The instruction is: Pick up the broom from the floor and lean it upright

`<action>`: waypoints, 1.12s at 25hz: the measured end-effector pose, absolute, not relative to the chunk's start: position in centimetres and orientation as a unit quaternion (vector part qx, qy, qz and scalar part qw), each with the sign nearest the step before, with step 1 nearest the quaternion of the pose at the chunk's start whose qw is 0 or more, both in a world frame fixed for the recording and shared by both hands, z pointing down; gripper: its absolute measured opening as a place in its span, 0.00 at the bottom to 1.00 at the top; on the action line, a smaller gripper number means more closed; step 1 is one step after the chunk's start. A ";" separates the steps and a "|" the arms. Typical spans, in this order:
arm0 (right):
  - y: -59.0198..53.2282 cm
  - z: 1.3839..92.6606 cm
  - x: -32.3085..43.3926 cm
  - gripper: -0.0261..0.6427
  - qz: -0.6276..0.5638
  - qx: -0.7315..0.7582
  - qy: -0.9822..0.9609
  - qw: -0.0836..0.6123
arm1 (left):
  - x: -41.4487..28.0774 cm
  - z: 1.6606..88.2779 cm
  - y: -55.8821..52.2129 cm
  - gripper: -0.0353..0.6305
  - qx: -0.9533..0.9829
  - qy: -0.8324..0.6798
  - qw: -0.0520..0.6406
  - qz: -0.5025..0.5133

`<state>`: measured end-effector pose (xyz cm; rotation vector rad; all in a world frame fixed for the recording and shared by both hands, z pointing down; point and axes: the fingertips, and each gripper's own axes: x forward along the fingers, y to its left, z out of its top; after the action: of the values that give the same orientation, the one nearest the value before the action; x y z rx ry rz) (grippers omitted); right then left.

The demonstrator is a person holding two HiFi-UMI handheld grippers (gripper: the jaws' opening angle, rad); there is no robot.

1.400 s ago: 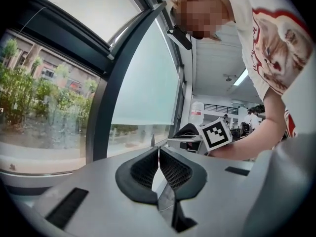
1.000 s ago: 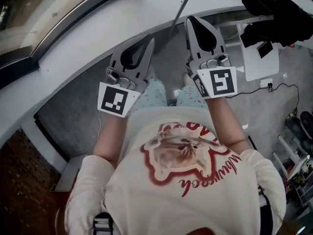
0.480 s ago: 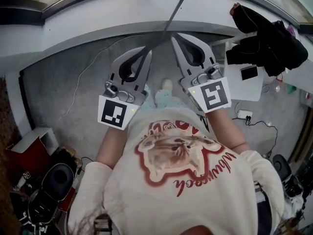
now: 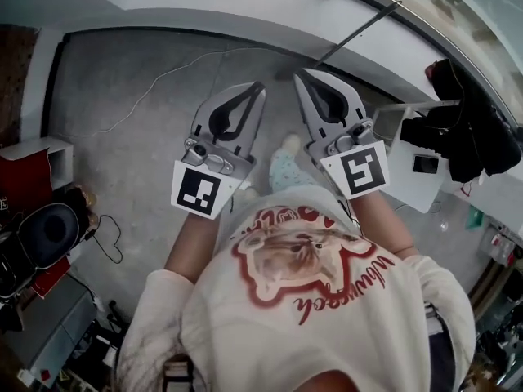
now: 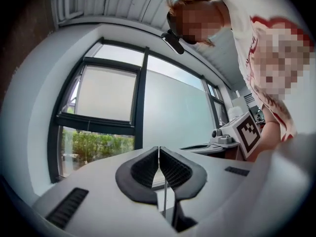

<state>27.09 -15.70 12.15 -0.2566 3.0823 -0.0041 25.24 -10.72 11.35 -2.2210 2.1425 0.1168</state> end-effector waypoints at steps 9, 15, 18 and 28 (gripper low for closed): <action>5.3 11.5 30.0 0.08 -0.068 -0.016 0.997 0.021 | 28.7 10.0 12.0 0.09 -0.661 0.749 0.039 0.030; 15.1 10.3 33.6 0.08 -0.065 0.013 0.998 0.020 | 32.2 10.2 21.5 0.09 -0.639 0.768 0.015 0.032; 17.6 10.6 35.4 0.08 -0.050 0.041 0.998 0.009 | 34.4 10.3 23.3 0.09 -0.639 0.769 0.018 0.023; 19.1 9.3 38.7 0.08 -0.022 0.062 0.998 0.000 | 37.2 8.4 24.0 0.09 -0.628 0.777 0.032 0.019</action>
<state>38.67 19.15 9.26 0.1953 3.1345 -0.0689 37.19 23.99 8.42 -1.9346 2.3917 0.0592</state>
